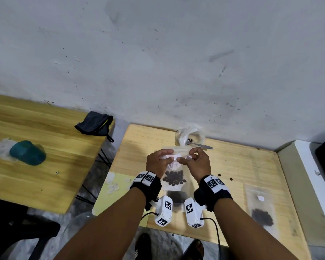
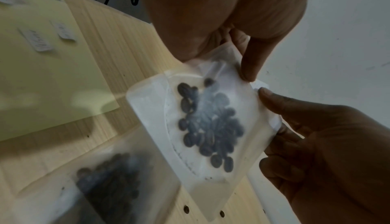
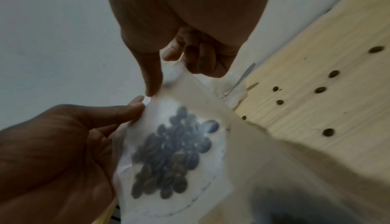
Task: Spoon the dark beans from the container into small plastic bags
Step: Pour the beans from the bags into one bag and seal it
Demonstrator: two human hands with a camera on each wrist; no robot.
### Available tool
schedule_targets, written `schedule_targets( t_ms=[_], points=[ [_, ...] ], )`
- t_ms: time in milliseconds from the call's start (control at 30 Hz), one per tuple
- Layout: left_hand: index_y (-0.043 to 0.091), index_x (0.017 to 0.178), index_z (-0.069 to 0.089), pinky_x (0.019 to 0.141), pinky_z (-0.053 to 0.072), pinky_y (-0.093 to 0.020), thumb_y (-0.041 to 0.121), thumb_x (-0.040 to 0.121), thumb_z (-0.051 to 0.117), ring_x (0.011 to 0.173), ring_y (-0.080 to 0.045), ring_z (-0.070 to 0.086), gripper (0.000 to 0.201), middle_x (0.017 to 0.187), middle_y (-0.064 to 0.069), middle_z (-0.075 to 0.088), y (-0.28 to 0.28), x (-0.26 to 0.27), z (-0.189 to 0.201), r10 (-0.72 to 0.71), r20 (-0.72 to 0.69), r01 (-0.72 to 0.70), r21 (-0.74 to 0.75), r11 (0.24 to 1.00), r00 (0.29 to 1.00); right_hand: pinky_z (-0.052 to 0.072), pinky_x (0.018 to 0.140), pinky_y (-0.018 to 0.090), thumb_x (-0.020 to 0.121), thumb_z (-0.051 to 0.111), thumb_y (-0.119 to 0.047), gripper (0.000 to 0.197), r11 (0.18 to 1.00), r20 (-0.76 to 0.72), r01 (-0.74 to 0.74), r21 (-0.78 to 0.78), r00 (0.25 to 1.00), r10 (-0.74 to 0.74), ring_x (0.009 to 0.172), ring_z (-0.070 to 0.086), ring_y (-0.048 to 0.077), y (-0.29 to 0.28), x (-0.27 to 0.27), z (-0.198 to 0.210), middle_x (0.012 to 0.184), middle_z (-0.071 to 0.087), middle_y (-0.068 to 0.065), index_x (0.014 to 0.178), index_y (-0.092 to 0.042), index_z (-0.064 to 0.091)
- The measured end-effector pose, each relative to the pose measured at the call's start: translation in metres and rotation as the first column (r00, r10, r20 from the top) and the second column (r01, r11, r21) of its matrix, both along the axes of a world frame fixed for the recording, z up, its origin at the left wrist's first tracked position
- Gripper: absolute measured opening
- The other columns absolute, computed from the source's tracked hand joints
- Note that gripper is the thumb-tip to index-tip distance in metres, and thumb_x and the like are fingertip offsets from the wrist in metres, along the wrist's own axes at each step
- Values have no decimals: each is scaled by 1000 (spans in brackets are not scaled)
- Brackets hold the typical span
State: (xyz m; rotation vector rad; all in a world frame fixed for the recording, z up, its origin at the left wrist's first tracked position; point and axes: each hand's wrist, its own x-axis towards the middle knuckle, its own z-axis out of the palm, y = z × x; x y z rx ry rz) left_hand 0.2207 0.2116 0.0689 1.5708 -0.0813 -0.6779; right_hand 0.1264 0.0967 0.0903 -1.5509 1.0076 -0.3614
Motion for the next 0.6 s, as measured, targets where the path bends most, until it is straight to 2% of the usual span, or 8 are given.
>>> schedule_targets(
  t_ms=[100, 167, 233, 300, 400, 467, 533, 600],
  points=[
    [16, 83, 76, 89, 55, -40, -6, 70, 72, 94, -27, 69, 26, 99, -9, 73, -8, -5, -2, 35, -71, -37, -15, 999, 997, 47, 75, 28, 67, 85, -8, 32, 1000, 48, 24, -6, 999, -23, 76, 58, 13, -7, -13, -4, 81, 60, -1, 81, -15, 57],
    [13, 83, 75, 86, 54, -37, -9, 69, 70, 90, -27, 67, 27, 101, -12, 72, -16, -10, -3, 59, -116, -63, -25, 998, 992, 48, 74, 29, 69, 80, -1, 25, 999, 20, 26, 23, 999, -26, 75, 57, 14, -15, -26, -9, 78, 58, -2, 80, -14, 61],
    [9, 87, 74, 78, 52, -33, -11, 69, 66, 85, -26, 64, 28, 102, -14, 71, -25, -17, -2, 70, -163, -79, -49, 996, 984, 46, 62, 25, 70, 75, 2, 20, 997, -39, -15, 72, 999, 18, 68, 53, 15, -24, -38, -14, 75, 57, 1, 79, -14, 66],
    [6, 92, 73, 72, 50, -27, -12, 69, 64, 83, -23, 63, 31, 102, -14, 70, -36, -28, 0, 51, -188, -64, -61, 996, 981, 37, 49, 19, 73, 73, 0, 16, 992, -113, -63, 108, 991, 75, 60, 49, 10, -33, -52, -15, 76, 60, 3, 81, -14, 68],
    [6, 99, 71, 76, 51, -30, -9, 67, 66, 88, -25, 64, 36, 104, -14, 70, -55, -42, -1, -3, -207, -13, -72, 997, 978, 34, 45, 14, 75, 71, 2, 17, 993, -123, -40, 113, 991, 54, 57, 47, 8, -50, -71, -17, 78, 62, 6, 84, -12, 69],
    [12, 97, 72, 78, 50, -31, -3, 64, 70, 89, -24, 63, 36, 105, -11, 69, -69, -51, -3, -45, -197, 38, -39, 999, 979, 36, 43, 11, 77, 67, 7, 18, 991, -106, 41, 127, 994, -28, 55, 50, 6, -63, -84, -16, 75, 62, 5, 87, -8, 69],
    [17, 93, 70, 70, 48, -29, -6, 69, 71, 87, -22, 60, 33, 103, -11, 66, -84, -61, -9, -104, -198, 104, -9, 995, 975, 36, 46, 13, 79, 64, 7, 19, 985, -117, 116, 127, 988, -102, 55, 52, 4, -78, -101, -17, 75, 64, 2, 90, -7, 70],
    [17, 97, 67, 63, 47, -28, -6, 76, 67, 80, -22, 59, 31, 99, -9, 63, -99, -76, -15, -202, -217, 210, 14, 978, 955, 37, 48, 16, 79, 65, 5, 18, 979, -169, 167, 115, 975, -147, 60, 54, 9, -95, -122, -22, 77, 66, 2, 89, -8, 71]
  ],
)
